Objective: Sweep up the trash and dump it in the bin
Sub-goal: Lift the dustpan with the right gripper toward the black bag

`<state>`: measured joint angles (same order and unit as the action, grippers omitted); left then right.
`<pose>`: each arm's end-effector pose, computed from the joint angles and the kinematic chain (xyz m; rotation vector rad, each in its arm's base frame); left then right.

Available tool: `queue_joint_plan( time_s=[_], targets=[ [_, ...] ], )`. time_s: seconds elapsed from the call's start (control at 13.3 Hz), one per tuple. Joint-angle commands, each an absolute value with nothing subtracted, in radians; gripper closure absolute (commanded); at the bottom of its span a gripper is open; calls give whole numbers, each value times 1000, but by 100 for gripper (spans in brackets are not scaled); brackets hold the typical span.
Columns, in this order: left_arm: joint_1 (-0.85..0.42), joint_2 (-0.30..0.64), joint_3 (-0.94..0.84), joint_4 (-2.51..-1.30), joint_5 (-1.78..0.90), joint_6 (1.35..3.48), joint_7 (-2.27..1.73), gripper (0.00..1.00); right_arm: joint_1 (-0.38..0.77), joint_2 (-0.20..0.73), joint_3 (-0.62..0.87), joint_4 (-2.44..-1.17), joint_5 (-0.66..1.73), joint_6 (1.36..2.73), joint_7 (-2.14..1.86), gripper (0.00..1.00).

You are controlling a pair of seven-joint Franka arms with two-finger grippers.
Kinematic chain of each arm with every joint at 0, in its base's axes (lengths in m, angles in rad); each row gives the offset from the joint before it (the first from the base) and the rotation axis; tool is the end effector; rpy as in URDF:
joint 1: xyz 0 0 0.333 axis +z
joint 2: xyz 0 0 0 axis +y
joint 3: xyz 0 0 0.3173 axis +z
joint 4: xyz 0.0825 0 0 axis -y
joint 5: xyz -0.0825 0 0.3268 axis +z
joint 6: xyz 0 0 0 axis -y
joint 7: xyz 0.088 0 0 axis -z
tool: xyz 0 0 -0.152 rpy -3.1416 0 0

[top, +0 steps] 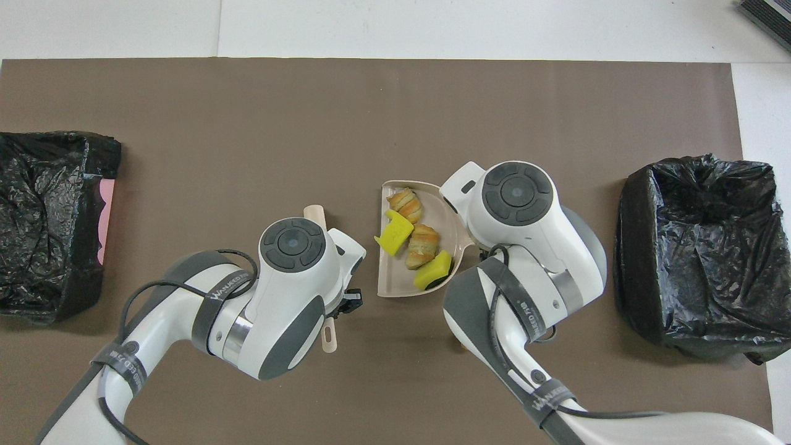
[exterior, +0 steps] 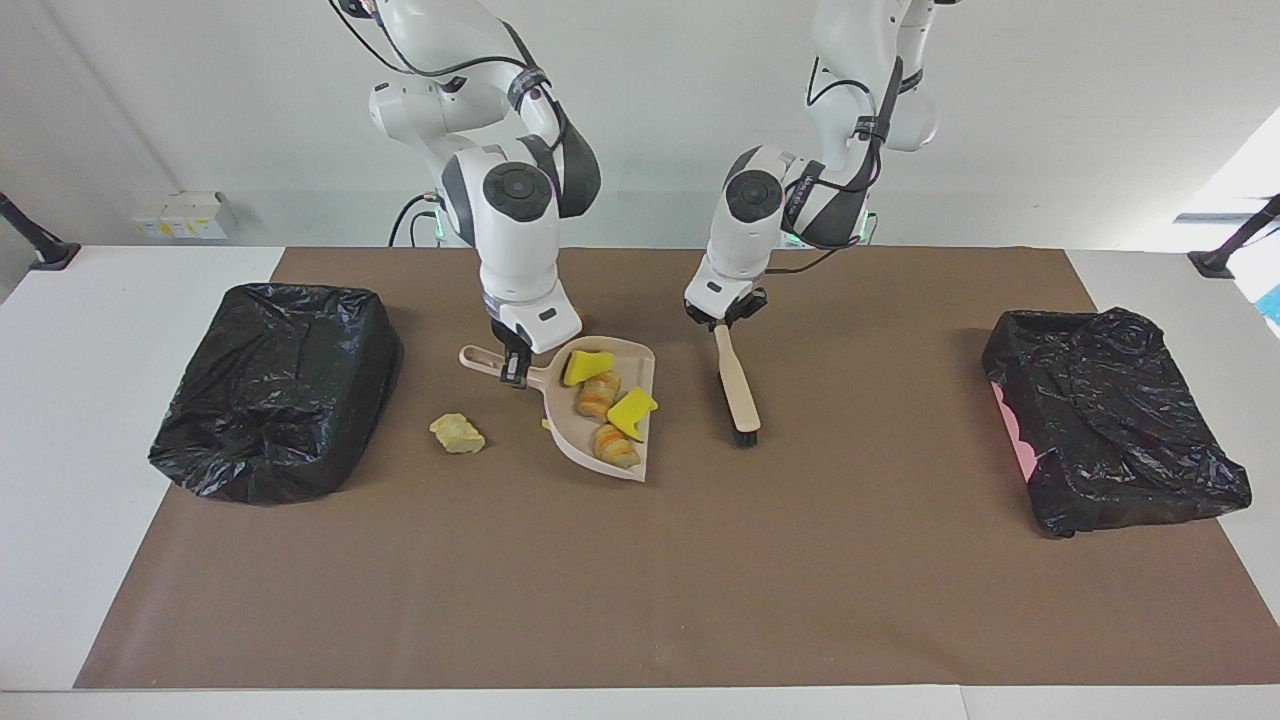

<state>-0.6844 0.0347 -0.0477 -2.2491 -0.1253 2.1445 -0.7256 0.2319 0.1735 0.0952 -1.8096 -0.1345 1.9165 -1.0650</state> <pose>0.3363 -0.3156 0.3336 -3.1117 -0.1071 0.2679 0.5231 0.1591 0.4195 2.2996 2.0189 -0.1534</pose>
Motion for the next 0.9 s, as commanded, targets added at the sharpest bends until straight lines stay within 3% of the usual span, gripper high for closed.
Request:
queue_joint_plan(
  time_s=[0.0,0.53,0.82],
  targets=[
    [-787,-66,-38,-2350,-109,2181,-833,100,146,147,101,-1790,-51,1887,-1185,100],
    [-1038,-210,-38,-2506,-209,2227,-955,100,-37,72,97,-1750,-43,1777,-1368,100],
    [-1114,-222,-40,-2513,-241,2227,-1022,100,-150,51,95,-1689,-44,1675,-1439,100]
  ],
)
